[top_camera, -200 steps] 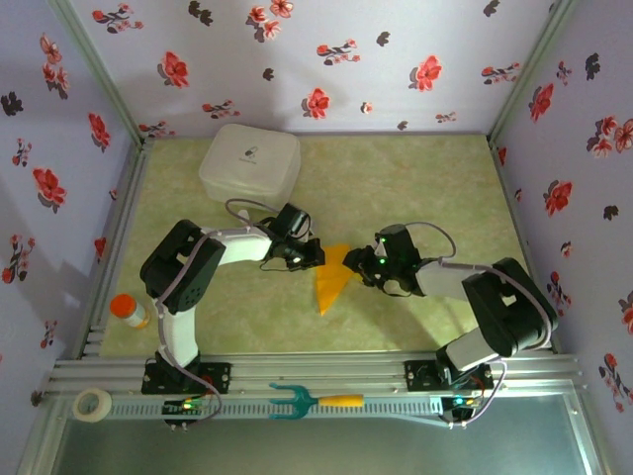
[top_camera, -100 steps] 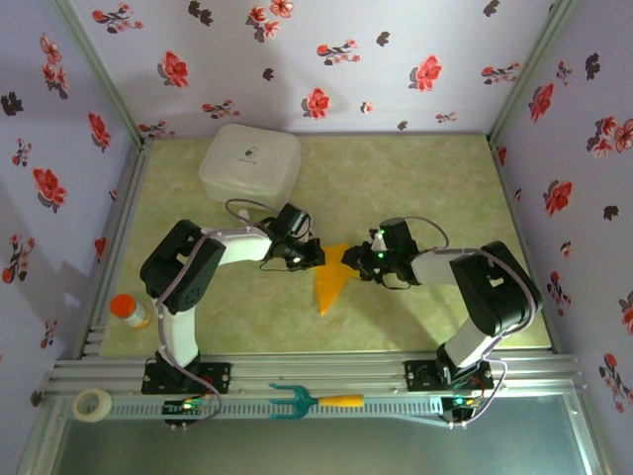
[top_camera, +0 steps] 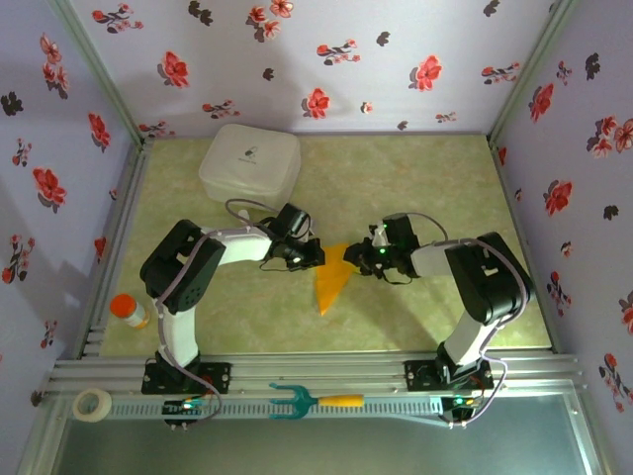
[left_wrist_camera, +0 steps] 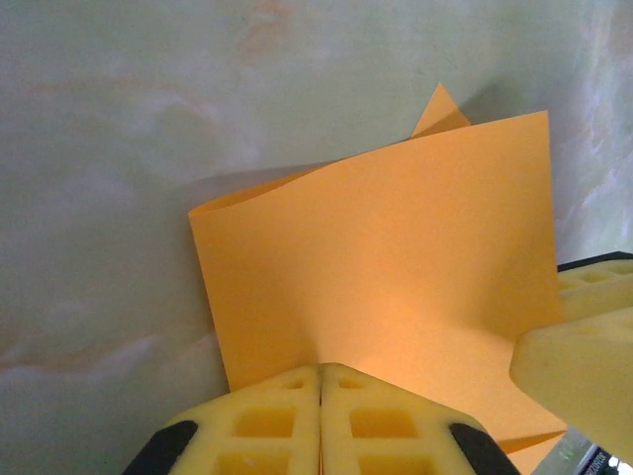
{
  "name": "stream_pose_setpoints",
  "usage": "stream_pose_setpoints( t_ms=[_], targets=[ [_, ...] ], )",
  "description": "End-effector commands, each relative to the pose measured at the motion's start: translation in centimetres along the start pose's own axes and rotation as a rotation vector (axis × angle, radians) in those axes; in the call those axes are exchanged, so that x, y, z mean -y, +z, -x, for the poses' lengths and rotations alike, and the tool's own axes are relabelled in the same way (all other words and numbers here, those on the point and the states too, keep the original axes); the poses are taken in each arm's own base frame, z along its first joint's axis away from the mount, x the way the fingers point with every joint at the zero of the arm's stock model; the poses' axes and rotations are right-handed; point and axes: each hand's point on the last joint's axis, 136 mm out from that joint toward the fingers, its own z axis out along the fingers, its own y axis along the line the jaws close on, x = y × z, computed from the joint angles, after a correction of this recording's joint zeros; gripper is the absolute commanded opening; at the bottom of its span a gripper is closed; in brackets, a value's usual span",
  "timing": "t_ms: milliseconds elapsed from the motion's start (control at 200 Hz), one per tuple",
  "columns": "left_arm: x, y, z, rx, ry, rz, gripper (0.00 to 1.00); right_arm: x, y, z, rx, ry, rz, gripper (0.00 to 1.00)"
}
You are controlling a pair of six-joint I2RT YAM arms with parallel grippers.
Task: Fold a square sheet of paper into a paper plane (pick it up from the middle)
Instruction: Fold the wing for the fifth time at the center of the table.
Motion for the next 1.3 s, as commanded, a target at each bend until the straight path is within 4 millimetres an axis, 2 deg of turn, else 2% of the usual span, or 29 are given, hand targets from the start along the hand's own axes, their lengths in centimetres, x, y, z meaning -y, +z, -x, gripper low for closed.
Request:
stream_pose_setpoints(
  t_ms=[0, 130, 260, 485, 590, 710, 905, 1095, 1295],
  targets=[
    [-0.5, -0.3, -0.8, -0.026, -0.02, 0.029, 0.09, -0.3, 0.2, 0.2, -0.026, -0.024, 0.025, 0.19],
    [-0.3, -0.5, -0.6, -0.022, -0.019, 0.024, 0.09, -0.3, 0.3, 0.3, -0.028, -0.018, 0.032, 0.16],
    [0.9, -1.4, -0.2, -0.011, 0.003, 0.007, 0.12, -0.3, 0.3, 0.3, -0.024, -0.012, 0.034, 0.1],
    [3.8, -4.8, 1.4, 0.079, 0.074, -0.031, 0.24, -0.7, -0.2, 1.2, 0.068, 0.101, 0.074, 0.02],
    [4.3, -5.9, 1.3, 0.122, 0.131, -0.018, 0.26, -0.7, -0.9, 1.8, 0.149, 0.175, 0.087, 0.01],
    [4.7, -6.4, 0.0, 0.16, 0.225, 0.019, 0.3, -0.4, -1.5, 2.0, 0.204, 0.235, 0.069, 0.01],
    [5.4, -5.4, -3.0, 0.164, 0.412, 0.123, 0.38, -0.3, -2.0, 2.0, 0.233, 0.258, 0.054, 0.01],
    [5.2, -4.1, -5.4, 0.159, 0.525, 0.237, 0.45, -0.7, -2.0, 2.0, 0.231, 0.258, 0.062, 0.01],
    [5.0, -3.1, -6.1, 0.163, 0.656, 0.387, 0.48, -0.8, -1.9, 1.9, 0.229, 0.259, 0.063, 0.01]
  ],
)
